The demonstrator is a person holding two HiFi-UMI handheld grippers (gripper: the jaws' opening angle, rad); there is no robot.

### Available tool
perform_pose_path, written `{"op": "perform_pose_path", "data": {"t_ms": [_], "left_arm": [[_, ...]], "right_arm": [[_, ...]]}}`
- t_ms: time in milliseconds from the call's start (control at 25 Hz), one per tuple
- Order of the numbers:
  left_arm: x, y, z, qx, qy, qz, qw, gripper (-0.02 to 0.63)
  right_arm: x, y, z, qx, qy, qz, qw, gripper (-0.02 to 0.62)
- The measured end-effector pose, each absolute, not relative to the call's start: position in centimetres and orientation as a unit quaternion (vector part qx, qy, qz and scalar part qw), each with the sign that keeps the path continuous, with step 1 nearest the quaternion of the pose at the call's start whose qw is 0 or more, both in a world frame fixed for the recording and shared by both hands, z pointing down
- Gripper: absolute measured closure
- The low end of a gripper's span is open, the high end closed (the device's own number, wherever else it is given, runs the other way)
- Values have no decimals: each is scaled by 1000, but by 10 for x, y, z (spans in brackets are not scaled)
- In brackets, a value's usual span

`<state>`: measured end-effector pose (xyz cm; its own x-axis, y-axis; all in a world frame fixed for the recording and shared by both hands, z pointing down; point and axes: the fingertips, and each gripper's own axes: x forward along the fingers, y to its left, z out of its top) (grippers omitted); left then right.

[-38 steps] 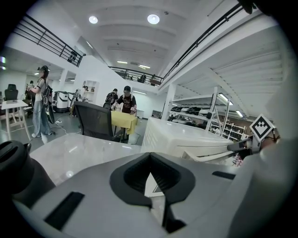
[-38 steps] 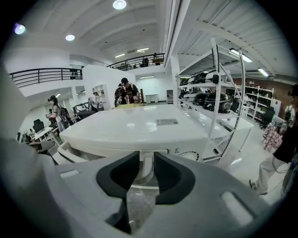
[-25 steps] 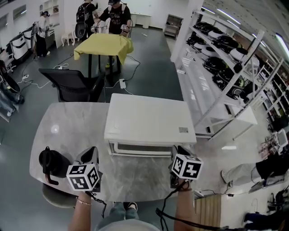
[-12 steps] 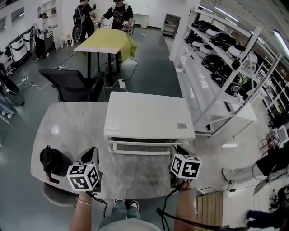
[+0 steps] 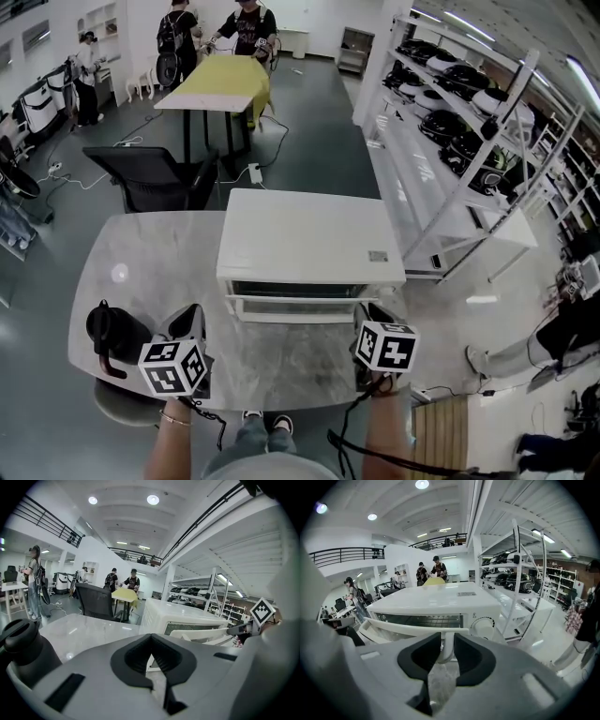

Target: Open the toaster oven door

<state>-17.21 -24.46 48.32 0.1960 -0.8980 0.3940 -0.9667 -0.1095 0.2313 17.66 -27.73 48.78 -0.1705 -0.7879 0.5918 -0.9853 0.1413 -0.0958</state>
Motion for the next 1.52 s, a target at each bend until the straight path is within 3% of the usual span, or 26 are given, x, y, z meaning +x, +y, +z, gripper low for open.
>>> {"op": "perform_pose_path", "data": {"t_ms": [1520], "left_arm": [[-144, -239, 472, 764, -606, 87, 203, 601]], "right_arm": [[178, -216, 526, 596, -714, 287, 231, 502]]}}
